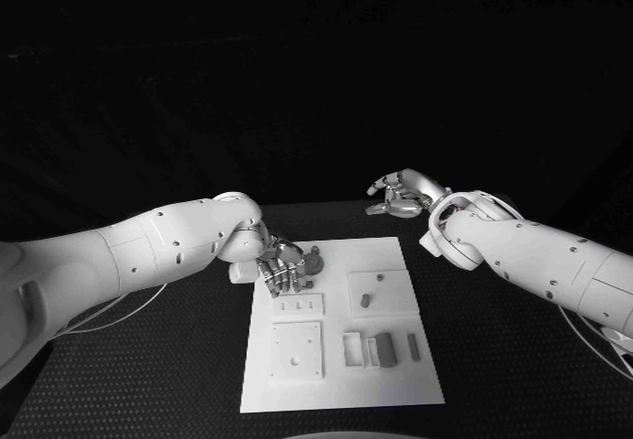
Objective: Assemble the parts on the task board
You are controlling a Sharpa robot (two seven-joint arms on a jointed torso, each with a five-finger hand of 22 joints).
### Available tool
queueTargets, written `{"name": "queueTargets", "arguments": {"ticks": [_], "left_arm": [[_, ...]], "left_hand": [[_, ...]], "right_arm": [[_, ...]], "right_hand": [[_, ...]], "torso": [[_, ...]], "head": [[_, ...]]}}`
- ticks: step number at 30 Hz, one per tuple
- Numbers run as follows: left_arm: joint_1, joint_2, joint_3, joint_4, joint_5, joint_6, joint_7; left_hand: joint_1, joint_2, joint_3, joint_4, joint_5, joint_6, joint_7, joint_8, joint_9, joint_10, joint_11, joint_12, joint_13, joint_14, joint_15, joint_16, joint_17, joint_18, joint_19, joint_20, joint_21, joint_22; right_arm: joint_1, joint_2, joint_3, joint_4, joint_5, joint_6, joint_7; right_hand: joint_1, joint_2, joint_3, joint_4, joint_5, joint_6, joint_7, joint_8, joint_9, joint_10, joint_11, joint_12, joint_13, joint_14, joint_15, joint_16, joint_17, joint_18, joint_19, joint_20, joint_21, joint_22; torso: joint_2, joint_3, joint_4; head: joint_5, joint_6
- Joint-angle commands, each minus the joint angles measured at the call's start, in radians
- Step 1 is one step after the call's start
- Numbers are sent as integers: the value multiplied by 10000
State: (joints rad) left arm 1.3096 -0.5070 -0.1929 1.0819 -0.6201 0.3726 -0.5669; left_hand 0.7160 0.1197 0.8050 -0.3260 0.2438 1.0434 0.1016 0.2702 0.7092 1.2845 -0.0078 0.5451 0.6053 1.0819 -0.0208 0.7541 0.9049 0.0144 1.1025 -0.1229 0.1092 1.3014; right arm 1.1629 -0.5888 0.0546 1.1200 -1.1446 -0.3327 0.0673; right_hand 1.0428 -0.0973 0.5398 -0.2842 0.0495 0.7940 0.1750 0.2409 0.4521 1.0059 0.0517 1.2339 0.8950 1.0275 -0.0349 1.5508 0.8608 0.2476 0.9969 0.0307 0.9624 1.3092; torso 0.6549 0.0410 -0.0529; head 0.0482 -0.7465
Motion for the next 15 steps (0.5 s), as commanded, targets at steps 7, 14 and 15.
{"name": "queueTargets", "arguments": {"ticks": [7,14,15], "left_arm": [[291,678,-462,-682,-2,2652,-140],[286,887,-461,-1010,30,2451,-131],[283,930,-461,-1014,30,2313,-133]], "left_hand": [[27,176,262,351,118,242,-186,129,44,101,-142,51,-10,-55,5,70,-48,-110,-10,34,-25,53],[2,186,243,355,124,249,-189,136,59,109,-144,66,-11,-53,5,91,-64,-109,-4,34,-26,73],[-4,190,238,352,137,257,-194,142,68,120,-149,79,-9,-44,1,109,-69,-105,6,30,-22,85]], "right_arm": [[118,221,4,-464,110,-142,264],[178,319,4,-689,513,-240,406],[181,323,4,-705,519,-250,420]], "right_hand": [[87,-58,-49,-34,6,22,92,43,-29,-1039,206,0,-61,-166,9,-109,-44,142,-104,5,-113,95],[-57,-104,227,-27,32,-141,235,60,-50,-1847,379,-2044,-1672,-1591,265,-2513,-1105,-155,-1850,685,-1967,-680],[-71,-119,241,-35,14,-167,263,75,-47,-1864,423,-2401,-2008,-1727,298,-2990,-1340,-196,-2064,783,-2254,-823]], "torso": [[-12,10,8],[-7,-2,4],[-7,-7,9]], "head": [[2,-78],[19,-63],[13,-65]]}}
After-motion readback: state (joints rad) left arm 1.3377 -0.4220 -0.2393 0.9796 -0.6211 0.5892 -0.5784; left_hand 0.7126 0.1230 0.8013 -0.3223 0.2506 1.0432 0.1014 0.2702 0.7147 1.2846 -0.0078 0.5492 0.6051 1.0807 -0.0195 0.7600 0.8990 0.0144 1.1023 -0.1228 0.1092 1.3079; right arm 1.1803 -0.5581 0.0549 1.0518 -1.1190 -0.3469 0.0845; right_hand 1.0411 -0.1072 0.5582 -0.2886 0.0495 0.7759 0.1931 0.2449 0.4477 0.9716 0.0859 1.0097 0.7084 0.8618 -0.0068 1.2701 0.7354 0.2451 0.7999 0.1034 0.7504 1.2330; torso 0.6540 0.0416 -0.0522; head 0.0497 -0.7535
